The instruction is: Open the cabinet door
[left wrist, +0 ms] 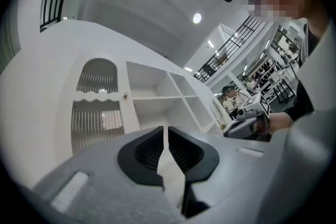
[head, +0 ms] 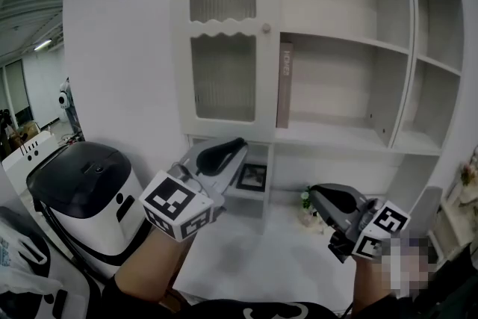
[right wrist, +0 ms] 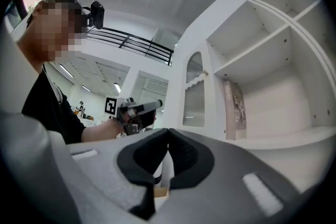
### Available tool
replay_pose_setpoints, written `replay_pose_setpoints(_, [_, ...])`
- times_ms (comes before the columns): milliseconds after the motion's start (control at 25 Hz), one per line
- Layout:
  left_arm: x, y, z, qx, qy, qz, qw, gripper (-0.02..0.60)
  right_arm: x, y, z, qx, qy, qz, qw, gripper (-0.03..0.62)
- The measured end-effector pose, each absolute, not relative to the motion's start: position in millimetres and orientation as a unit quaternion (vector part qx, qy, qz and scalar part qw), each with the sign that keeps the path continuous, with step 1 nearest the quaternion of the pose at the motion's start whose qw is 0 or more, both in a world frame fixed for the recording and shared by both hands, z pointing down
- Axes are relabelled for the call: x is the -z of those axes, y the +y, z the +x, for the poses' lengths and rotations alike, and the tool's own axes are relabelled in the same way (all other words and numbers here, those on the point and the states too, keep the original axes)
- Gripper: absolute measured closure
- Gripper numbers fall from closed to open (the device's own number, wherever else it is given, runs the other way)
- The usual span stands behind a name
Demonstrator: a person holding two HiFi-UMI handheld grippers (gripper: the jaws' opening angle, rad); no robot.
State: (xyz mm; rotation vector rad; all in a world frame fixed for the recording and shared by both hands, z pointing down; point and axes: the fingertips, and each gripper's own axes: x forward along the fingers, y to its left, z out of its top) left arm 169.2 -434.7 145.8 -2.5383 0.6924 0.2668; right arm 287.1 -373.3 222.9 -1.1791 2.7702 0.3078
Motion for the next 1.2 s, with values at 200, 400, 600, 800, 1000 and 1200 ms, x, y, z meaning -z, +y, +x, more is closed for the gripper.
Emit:
replay_pose_setpoints(200, [-101,-467,185,-0.098,0.245,-0.918,0.296,0.494,-220,-391,295,-0.106,0.904,-0.412,0.044,0.594])
replay_pose_setpoints(400, [-65,-500,203,-0.088,0.269,-0.895,0.346,0.403,-228,-394,308,-0.103,0.894,-0.435,0.027,0.593])
replay_pose_setpoints(600, [-23,-534,218,-0.075,0.309,-0.857,0.405,0.39,-233,-395,319,-0.099,0.883,-0.459,0.027,0.593])
replay_pose_setpoints(800, [12,-565,232,-0.066,0.346,-0.828,0.436,0.387,-235,-397,325,-0.1,0.875,-0.473,0.016,0.593])
replay_pose_setpoints(1000, [31,-589,243,-0.067,0.36,-0.819,0.441,0.387,-245,-394,339,-0.091,0.865,-0.494,-0.007,0.592])
replay_pose_setpoints(1200, [46,-610,255,-0.052,0.369,-0.813,0.447,0.414,-248,-402,341,-0.089,0.859,-0.503,-0.012,0.592])
